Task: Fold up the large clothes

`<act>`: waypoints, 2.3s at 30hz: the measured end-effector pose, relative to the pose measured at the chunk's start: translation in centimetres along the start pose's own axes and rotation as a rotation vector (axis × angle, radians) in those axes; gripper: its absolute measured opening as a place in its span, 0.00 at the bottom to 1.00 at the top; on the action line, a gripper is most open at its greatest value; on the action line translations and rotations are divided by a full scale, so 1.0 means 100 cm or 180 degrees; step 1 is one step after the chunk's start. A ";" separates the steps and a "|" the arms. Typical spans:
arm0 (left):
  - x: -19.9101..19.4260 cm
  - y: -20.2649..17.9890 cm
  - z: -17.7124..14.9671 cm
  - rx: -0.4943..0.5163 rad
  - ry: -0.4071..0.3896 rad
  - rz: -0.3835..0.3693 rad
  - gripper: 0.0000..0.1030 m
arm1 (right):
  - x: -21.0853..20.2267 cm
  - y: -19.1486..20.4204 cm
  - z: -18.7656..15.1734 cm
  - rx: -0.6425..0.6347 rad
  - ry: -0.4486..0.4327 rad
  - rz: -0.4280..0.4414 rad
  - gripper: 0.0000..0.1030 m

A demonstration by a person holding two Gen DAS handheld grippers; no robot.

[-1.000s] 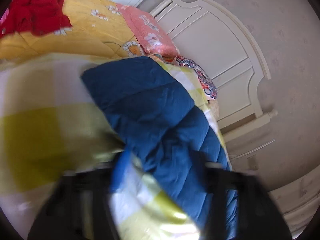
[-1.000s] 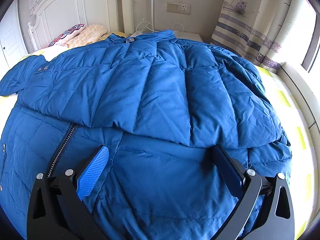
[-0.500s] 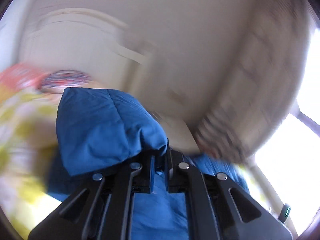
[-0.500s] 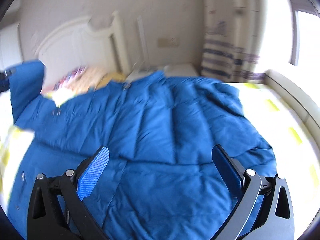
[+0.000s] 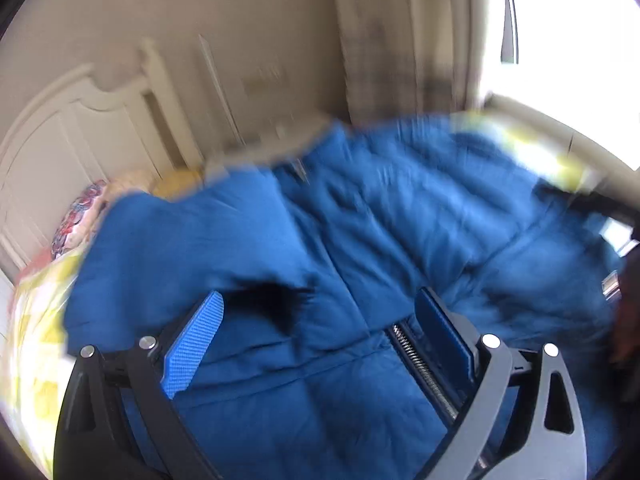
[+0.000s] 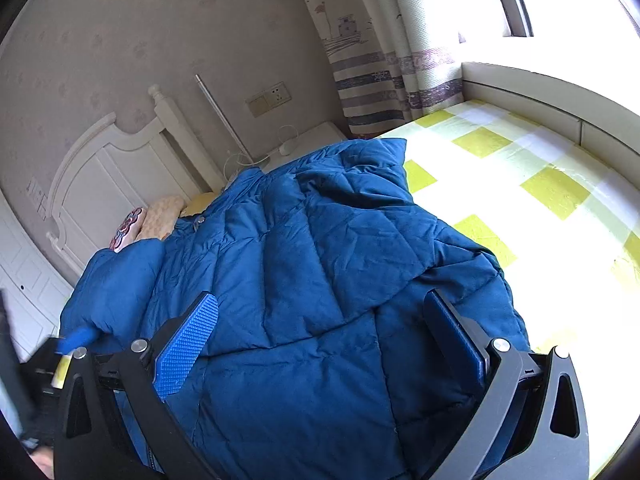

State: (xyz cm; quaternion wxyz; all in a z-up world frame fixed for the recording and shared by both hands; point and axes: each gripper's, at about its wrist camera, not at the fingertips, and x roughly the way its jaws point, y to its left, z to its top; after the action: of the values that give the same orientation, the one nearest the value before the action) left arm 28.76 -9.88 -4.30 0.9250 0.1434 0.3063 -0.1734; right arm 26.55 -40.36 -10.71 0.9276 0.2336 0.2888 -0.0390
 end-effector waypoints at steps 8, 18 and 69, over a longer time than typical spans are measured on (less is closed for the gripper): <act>-0.039 0.127 -0.057 -0.1679 0.0323 0.0955 0.97 | 0.000 0.006 -0.003 -0.0095 0.0031 -0.0049 0.96; 0.018 0.113 -0.090 -0.1338 0.0986 0.1054 0.98 | 0.007 0.018 -0.006 -0.0320 0.0105 -0.0135 0.96; 0.035 0.140 -0.108 -0.1674 0.1021 0.0736 0.98 | 0.054 0.015 0.042 0.0220 0.0539 0.0777 0.30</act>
State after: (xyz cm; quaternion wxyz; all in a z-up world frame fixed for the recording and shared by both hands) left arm 31.47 5.88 -12.58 0.8838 -0.0410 0.4641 0.0427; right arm 33.53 -40.65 -10.05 0.8892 0.3012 0.3340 0.0840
